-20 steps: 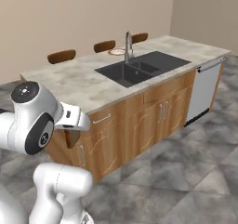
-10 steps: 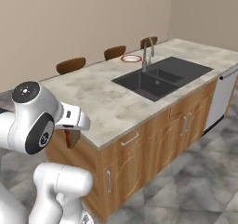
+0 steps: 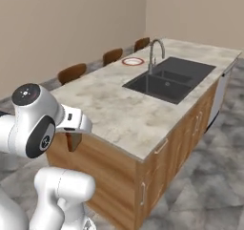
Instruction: Start the toaster. Once the lever pops up, take the bread to the plate on the dining counter.
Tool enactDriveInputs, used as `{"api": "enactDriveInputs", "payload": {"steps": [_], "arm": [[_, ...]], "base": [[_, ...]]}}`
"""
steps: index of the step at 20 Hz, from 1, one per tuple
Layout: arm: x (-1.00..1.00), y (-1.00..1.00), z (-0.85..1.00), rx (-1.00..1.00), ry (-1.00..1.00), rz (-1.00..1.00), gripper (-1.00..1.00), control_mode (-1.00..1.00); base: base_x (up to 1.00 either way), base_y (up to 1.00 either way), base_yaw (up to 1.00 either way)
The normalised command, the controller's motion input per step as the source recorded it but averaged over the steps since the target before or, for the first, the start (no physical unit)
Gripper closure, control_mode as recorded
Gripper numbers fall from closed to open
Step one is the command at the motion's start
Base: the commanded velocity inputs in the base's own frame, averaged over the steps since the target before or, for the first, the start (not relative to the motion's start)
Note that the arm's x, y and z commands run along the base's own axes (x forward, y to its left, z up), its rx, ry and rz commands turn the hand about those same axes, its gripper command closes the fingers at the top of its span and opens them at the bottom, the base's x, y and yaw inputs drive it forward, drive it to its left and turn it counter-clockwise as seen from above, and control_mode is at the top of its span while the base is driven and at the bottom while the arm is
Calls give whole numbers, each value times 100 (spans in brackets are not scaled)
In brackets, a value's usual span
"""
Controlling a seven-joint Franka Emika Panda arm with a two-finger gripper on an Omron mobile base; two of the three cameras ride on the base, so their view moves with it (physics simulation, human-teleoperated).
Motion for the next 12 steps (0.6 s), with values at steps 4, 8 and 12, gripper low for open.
{"api": "enactDriveInputs", "payload": {"steps": [4, 8, 12], "arm": [[0, 0, 0, 0, 0, 0, 100, 100], [0, 0, 0, 0, 0, 0, 100, 100], [0, 0, 0, 0, 0, 0, 100, 100]], "base": [[0, 100, -49], [0, 100, -53], [-19, 100, -47]]}}
